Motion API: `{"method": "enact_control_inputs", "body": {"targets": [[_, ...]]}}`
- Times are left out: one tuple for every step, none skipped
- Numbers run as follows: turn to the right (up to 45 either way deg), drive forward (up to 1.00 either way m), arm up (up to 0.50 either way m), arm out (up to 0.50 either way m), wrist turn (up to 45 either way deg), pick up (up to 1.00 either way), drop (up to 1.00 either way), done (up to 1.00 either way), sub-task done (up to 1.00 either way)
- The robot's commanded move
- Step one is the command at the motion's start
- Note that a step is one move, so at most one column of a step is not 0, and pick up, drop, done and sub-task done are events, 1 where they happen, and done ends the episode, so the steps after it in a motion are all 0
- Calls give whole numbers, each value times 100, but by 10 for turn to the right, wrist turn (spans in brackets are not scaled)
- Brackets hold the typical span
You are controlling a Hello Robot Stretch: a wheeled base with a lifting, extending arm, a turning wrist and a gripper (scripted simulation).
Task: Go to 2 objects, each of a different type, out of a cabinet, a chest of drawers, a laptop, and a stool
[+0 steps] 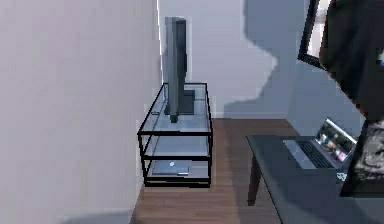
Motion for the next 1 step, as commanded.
{"method": "enact_control_inputs", "body": {"targets": [[30, 0, 0, 0, 0, 0, 0, 0, 0]]}}
